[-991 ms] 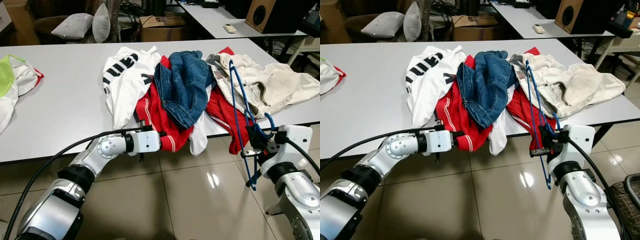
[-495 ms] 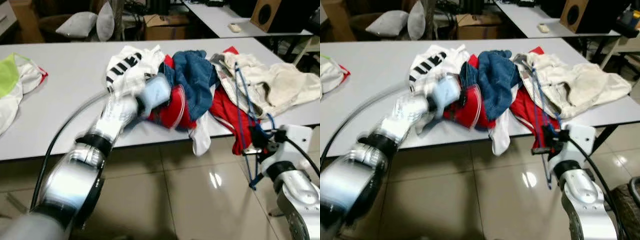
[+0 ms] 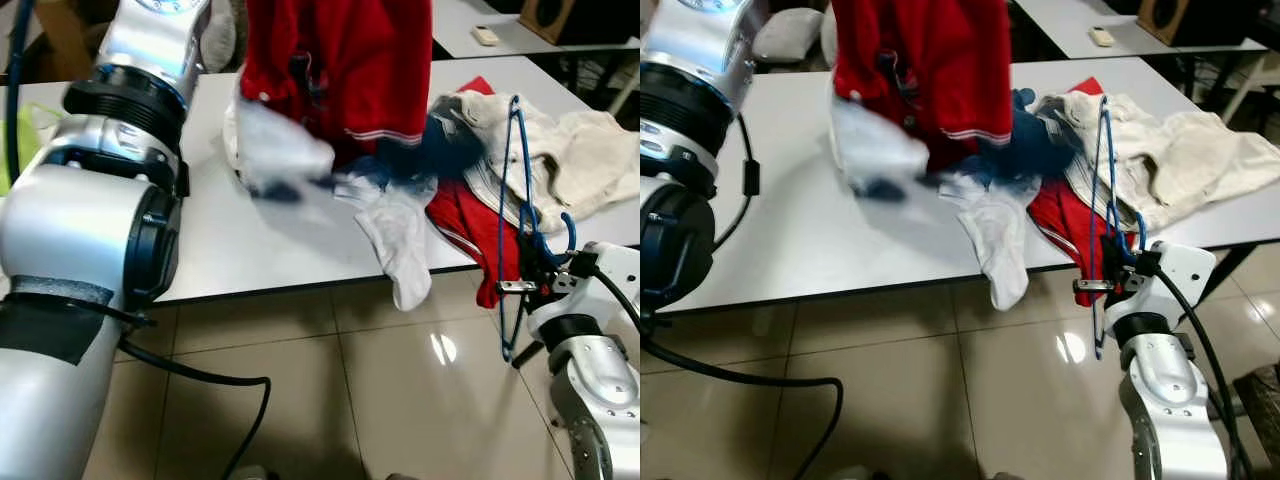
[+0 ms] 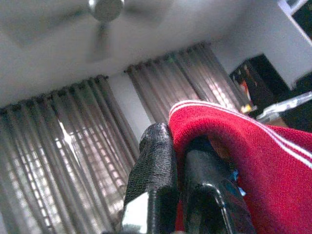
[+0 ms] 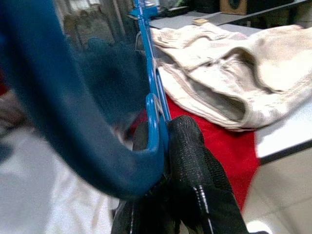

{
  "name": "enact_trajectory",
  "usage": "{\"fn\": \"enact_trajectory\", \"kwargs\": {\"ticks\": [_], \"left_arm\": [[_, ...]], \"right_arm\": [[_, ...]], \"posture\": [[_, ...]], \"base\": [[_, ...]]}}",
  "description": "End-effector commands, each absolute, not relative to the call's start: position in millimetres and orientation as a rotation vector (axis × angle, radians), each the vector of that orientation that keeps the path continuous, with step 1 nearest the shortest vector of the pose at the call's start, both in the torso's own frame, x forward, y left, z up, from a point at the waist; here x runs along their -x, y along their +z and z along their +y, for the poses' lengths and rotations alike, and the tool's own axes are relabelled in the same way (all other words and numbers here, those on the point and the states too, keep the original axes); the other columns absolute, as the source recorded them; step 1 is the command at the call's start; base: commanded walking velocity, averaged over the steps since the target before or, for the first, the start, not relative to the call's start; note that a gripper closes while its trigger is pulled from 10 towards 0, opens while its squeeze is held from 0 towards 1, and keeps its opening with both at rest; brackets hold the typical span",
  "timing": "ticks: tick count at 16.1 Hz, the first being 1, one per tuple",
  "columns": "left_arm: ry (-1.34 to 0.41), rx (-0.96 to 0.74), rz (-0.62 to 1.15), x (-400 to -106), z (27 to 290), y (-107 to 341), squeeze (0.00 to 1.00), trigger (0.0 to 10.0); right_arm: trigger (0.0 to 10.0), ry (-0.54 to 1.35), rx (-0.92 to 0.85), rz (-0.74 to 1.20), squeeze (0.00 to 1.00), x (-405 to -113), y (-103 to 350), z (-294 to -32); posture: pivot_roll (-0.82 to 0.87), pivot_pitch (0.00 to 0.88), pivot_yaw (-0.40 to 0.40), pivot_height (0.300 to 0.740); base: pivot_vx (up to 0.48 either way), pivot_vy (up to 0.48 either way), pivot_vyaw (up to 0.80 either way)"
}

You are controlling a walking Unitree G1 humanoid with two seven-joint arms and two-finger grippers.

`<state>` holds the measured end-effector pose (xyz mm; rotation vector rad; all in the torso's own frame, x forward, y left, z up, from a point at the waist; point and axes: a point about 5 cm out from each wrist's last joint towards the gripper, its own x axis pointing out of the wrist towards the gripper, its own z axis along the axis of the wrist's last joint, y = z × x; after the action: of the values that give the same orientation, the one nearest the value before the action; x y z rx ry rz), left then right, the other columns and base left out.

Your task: Hang hanger

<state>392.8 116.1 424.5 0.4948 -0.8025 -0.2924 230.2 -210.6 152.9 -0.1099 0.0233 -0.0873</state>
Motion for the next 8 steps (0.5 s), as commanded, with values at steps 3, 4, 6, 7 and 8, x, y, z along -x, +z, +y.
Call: {"fn": "enact_trajectory", "kwargs": {"ticks": [3, 4, 6, 7, 8], "left_arm": [[-0.549, -0.661, -0.525, -408, 95, 339, 0.0, 0.0], [-0.606, -0.688, -0.444, -409, 91, 314, 0.0, 0.0], [-0.706, -0.755, -0.303, -408, 85, 270, 0.0, 0.0], [-0.756, -0.768, -0.23, -406, 83, 253, 0.0, 0.0], [-0.776, -0.807, -0.174, -404, 85, 233, 0.0, 0.0]], "right_arm": [[10.0, 0.067, 0.051, -0.106, 0.0, -233, 173, -190], [10.0, 0.122, 0.003, -0.146, 0.0, -231, 180, -186], [10.0, 0.233, -0.039, -0.172, 0.0, -225, 187, -179], [10.0, 0.259, -0.039, -0.168, 0.0, -223, 187, -179], [10.0, 0.277, -0.026, -0.155, 0.0, -219, 186, -183]], "posture": [[-0.13, 0.0, 0.032, 0.74], [-0.13, 0.0, 0.02, 0.74], [-0.13, 0.0, 0.017, 0.74], [-0.13, 0.0, 0.017, 0.74], [-0.14, 0.0, 0.018, 0.74]], "base": [[0.0, 0.0, 0.0], [0.0, 0.0, 0.0], [0.0, 0.0, 0.0], [0.0, 0.0, 0.0], [0.0, 0.0, 0.0]]}}
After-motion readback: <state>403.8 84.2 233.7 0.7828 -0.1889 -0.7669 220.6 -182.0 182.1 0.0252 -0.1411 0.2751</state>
